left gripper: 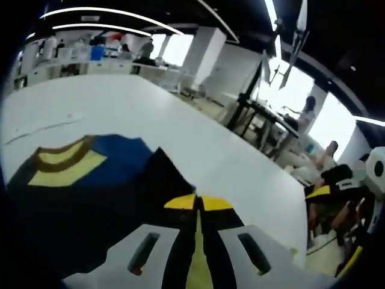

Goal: Fold the garment on the visible template until the final outline fits inside the template.

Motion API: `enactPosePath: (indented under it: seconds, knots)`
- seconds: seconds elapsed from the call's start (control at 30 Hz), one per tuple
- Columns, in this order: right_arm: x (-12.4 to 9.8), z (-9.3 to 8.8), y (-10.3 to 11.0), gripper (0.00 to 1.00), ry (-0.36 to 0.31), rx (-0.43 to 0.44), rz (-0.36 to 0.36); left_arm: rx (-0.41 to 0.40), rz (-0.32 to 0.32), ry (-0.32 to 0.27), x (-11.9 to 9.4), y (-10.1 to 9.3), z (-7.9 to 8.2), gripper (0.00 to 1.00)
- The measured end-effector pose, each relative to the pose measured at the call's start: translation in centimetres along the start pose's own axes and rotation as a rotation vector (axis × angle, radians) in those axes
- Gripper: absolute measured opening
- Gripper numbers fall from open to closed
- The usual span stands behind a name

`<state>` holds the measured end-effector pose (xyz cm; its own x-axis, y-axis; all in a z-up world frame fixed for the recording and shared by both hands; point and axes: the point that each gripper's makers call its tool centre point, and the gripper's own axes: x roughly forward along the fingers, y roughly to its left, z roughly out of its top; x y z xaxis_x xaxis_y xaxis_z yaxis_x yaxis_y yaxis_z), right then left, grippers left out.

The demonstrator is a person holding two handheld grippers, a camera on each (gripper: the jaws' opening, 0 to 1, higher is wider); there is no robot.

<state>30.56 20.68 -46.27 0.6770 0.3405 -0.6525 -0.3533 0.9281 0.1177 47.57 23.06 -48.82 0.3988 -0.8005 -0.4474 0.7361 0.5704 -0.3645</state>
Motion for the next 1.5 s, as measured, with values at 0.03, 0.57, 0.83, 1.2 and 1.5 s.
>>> enactPosePath:
  seconds: [0.03, 0.57, 0.83, 1.2, 1.5]
  knots:
    - [0.0, 0.0, 0.0, 1.0, 0.0, 0.0, 0.0, 0.008, -0.01, -0.003, 0.0, -0.1, 0.0, 0.0]
    - [1.3, 0.9, 0.9, 1.0, -0.015, 0.006, 0.036, 0.099, 0.113, -0.048, -4.6, 3.2, 1.7, 0.47]
    - [1.6, 1.4, 1.2, 1.0, -0.015, -0.01, 0.048, 0.132, 0.213, -0.077, -8.2, 6.3, 2.3, 0.72]
    - [2.0, 1.1, 1.3, 1.0, -0.008, 0.0, 0.068, 0.128, 0.256, -0.09, -13.4, 8.8, 1.6, 0.95]
    - [2.5, 0.8, 1.2, 1.0, 0.009, -0.009, 0.075, 0.202, 0.209, -0.02, -16.7, 7.9, -0.5, 0.99]
